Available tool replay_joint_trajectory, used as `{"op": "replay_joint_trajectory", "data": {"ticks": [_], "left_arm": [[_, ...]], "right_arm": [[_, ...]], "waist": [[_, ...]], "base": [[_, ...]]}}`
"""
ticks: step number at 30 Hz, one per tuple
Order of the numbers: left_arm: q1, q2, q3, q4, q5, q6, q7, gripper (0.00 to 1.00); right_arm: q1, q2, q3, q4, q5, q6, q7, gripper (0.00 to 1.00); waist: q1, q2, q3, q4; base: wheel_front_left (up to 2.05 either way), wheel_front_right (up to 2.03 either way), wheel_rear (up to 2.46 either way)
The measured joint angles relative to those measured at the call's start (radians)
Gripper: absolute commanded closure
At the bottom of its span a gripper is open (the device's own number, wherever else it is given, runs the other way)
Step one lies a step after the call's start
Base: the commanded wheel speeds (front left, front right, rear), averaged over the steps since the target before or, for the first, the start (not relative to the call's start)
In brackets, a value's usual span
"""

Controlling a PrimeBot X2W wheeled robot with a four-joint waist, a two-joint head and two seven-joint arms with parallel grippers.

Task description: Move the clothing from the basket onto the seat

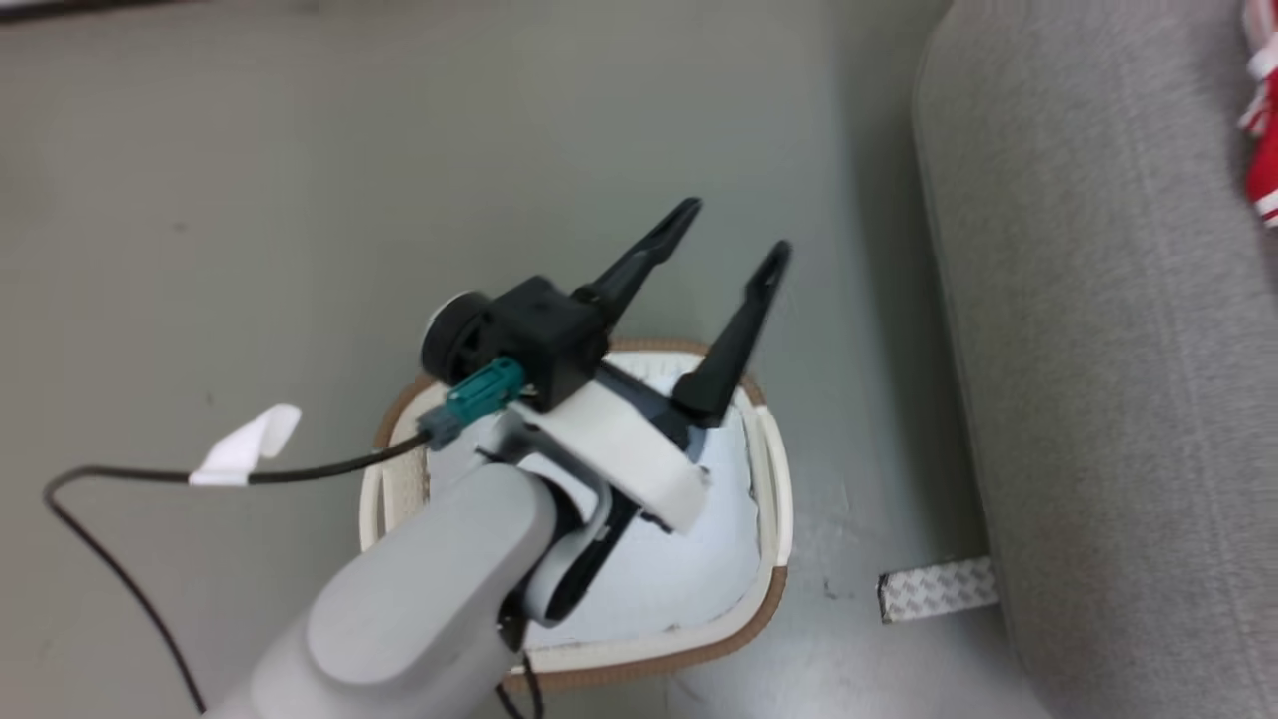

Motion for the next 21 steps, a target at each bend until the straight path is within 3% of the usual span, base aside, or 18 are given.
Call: {"op": "replay_joint_trajectory", "data": {"ticks": [4, 12, 21], "left_arm": [[0.051, 0.024, 0.025, 0.036, -0.030, 0.012, -0.028, 0.00], [0.207, 0.075, 0.082, 0.090, -0.074, 0.048, -0.086, 0.00], [0.369, 0.110, 0.172, 0.122, -0.087, 0.080, -0.118, 0.00]], "right_arm": [[0.142, 0.021, -0.017, -0.128, -0.036, 0.000, 0.000, 0.00], [0.404, 0.146, -0.045, -0.357, -0.107, 0.000, -0.002, 0.00], [0.589, 0.279, -0.019, -0.504, -0.194, 0.000, -0.002, 0.00]], "waist": [[-0.0003, 0.0001, -0.072, -0.001], [-0.0003, 0.0000, -0.240, 0.014], [-0.0005, 0.0000, -0.409, 0.049]], "base": [[0.00, 0.00, 0.00], [0.00, 0.00, 0.00], [0.00, 0.00, 0.00]]}}
